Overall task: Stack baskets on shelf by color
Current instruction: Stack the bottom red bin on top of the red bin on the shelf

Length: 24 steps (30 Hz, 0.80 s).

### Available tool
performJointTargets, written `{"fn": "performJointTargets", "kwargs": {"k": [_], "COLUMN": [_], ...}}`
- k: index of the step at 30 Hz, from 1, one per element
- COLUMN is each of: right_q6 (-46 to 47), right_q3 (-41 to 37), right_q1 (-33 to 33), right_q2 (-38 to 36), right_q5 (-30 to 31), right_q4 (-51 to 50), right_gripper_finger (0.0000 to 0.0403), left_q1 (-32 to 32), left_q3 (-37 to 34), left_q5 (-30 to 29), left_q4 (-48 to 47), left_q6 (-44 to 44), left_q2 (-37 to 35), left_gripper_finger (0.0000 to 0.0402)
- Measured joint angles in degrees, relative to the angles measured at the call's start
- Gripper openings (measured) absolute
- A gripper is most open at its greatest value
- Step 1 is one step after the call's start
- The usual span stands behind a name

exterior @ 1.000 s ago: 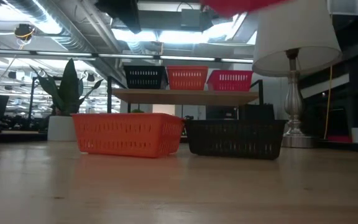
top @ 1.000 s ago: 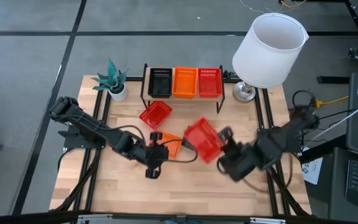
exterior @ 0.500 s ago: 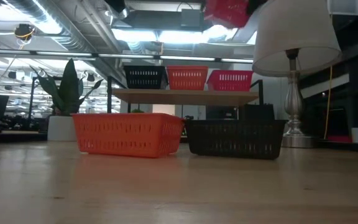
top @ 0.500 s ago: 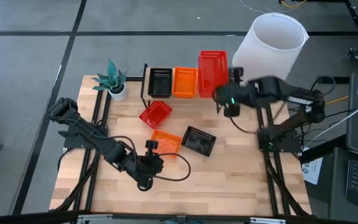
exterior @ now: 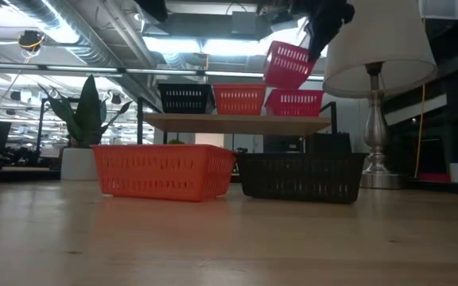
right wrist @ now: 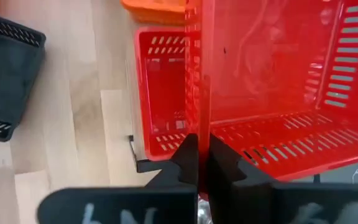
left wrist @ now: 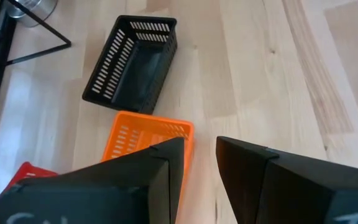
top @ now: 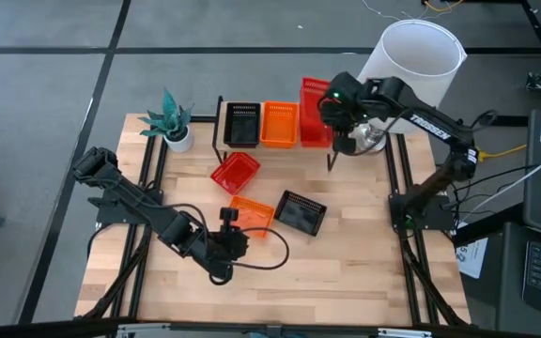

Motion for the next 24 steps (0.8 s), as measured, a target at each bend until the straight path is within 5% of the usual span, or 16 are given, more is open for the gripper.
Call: {"fn": "performJointTargets", "kwargs": {"k": [15,24], "right_q6": [4.02,4.14], "right_q3": [0.0,0.0], "right_q1": [-0.68,-0.63], "right_q2": [5.92,6.42], "right_q5": [-0.33,-0.74], "right_q4": [-6.43,-7.03], "right_gripper_finger": [0.0006,0.0048], "left_q1": [0.02,0.02], "left_q3": [0.0,0.0], "left_q5": [0.0,0.02], "left_q4": [0.05,0.05], "left_q6": [0.0,-0.02], "left_q2": [0.0,0.0], "left_gripper_finger": [0.0087,0.0087]}}
